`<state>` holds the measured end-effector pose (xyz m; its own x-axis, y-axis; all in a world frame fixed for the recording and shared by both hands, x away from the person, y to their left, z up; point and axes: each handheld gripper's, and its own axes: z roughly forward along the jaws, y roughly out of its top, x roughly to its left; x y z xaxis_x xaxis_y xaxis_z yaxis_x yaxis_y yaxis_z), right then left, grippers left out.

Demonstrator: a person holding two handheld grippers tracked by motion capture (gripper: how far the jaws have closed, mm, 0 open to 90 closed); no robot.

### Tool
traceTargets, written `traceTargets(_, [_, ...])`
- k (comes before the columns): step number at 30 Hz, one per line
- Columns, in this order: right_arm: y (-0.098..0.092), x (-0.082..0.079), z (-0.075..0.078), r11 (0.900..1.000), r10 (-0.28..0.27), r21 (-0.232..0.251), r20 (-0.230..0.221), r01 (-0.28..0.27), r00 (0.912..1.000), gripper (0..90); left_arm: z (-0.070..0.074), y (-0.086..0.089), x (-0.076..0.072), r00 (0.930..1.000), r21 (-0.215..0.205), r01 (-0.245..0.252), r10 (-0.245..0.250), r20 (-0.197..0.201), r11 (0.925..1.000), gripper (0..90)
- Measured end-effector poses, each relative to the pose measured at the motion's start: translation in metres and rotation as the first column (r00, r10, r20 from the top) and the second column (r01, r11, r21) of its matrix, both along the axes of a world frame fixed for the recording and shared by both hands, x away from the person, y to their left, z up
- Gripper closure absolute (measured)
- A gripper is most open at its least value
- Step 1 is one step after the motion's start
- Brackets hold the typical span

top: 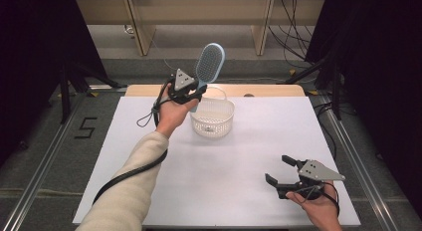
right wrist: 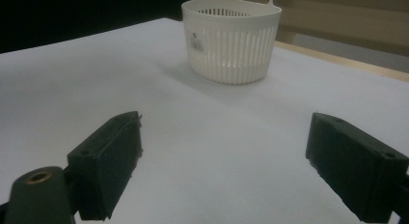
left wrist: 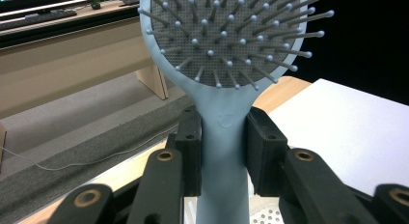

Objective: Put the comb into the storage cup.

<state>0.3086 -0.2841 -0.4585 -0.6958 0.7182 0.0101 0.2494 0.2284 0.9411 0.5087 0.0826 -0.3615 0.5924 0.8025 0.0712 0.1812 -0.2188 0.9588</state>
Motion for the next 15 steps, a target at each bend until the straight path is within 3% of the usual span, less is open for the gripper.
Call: traceTargets(15, [0.0000,0.0001,-0.0001,1.000,0.001,-0.001,0.001,-0.001,1.0000,13.2,-0.0002,-0.0027,0.0017,1.0000,0.002,0.005,-0.005,0.002,1.0000,69.6])
